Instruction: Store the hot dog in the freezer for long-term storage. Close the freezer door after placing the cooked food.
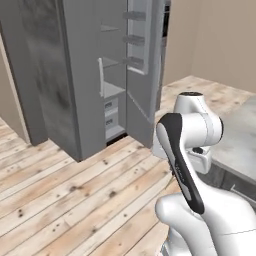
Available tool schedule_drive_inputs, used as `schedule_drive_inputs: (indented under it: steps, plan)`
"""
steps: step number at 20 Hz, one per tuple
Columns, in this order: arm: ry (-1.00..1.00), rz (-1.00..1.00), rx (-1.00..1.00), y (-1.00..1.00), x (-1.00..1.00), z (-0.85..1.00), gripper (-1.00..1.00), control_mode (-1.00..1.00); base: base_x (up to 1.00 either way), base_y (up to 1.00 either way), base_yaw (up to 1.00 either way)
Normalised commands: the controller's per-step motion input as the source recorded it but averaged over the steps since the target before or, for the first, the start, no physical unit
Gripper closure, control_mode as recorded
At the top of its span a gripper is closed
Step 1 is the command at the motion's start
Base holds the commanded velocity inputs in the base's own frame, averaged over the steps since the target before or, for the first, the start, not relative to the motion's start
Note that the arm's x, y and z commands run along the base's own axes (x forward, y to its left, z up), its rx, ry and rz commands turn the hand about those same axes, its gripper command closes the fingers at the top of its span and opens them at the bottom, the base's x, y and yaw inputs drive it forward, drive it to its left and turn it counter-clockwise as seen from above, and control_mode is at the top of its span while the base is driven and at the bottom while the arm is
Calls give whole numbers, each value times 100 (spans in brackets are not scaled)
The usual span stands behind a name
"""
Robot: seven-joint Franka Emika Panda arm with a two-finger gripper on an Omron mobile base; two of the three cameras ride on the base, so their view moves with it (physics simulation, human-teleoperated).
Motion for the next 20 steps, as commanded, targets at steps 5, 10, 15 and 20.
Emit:
schedule_drive_inputs:
  steps: [5, 10, 15, 20]
  plan:
    - [0, 0, 0, 0, 0, 0, 100, 100, 66, 50, -37]
    - [0, 0, 0, 0, 0, 0, 100, 100, 58, 54, -35]
    - [0, 0, 0, 0, 0, 0, 100, 100, 51, 50, -33]
    - [0, 0, 0, 0, 0, 0, 100, 100, 57, 47, -31]
